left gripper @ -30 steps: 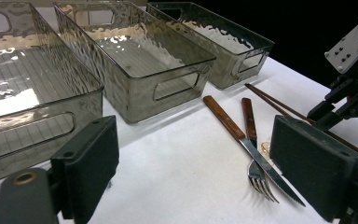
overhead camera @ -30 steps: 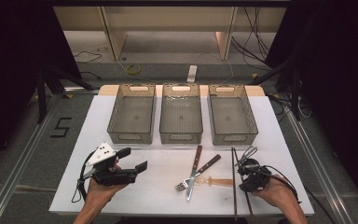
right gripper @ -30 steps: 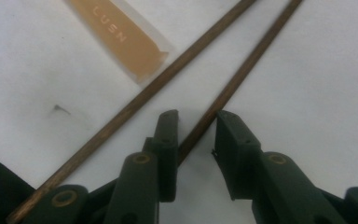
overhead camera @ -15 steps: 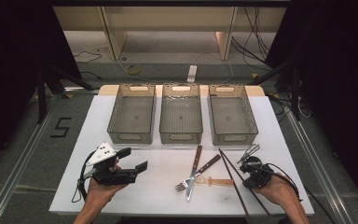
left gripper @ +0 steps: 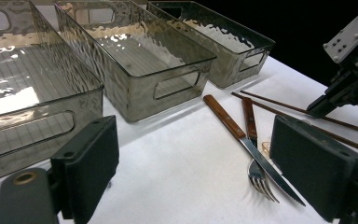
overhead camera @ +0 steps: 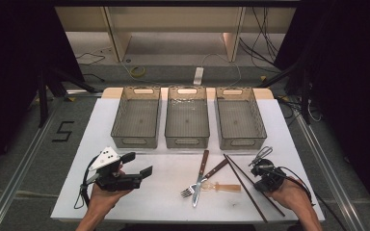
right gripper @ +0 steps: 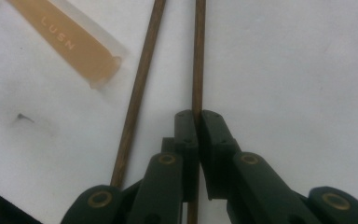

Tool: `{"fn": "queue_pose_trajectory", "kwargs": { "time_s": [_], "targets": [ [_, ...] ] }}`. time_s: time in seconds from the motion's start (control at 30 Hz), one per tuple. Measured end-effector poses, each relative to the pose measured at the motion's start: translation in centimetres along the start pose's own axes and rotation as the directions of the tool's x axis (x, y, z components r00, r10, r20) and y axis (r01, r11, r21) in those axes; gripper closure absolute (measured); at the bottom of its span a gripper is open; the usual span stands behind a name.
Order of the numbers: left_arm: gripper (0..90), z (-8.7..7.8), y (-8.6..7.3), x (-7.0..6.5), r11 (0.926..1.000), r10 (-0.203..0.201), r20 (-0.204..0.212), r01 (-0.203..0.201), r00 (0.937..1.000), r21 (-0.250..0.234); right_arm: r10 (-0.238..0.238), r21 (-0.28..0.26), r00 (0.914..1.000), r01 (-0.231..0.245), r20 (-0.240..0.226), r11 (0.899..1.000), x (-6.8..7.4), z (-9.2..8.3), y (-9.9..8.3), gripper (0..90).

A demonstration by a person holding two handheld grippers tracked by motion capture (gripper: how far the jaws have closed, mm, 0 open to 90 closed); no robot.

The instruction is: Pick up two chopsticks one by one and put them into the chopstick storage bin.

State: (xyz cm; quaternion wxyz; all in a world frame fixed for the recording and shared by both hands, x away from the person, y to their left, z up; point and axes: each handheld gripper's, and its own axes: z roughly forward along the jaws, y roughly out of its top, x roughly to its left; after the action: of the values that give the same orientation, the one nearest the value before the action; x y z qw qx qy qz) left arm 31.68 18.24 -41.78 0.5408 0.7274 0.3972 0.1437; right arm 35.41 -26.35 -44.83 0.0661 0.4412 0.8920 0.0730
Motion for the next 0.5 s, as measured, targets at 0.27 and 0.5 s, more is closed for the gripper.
{"fn": "queue_pose_trajectory", "kwargs": {
  "time_s": [0.27, 0.5],
  "targets": [
    [15.2, 0.0, 0.0, 0.0, 1.0, -0.004, 0.005, 0.004, 1.0, 0.002, -0.012, -0.138, 0.9997, 0.015, 0.022, 0.99, -0.1, -2.3, -0.2, 86.1],
    [15.2, 0.2, 0.1, -0.7, 0.9998, -0.018, 0.041, 0.018, 0.999, 0.006, -0.038, -0.272, 0.9991, 0.031, -0.021, 0.962, 1.0, -3.9, 0.4, 86.1]
  ]
}}
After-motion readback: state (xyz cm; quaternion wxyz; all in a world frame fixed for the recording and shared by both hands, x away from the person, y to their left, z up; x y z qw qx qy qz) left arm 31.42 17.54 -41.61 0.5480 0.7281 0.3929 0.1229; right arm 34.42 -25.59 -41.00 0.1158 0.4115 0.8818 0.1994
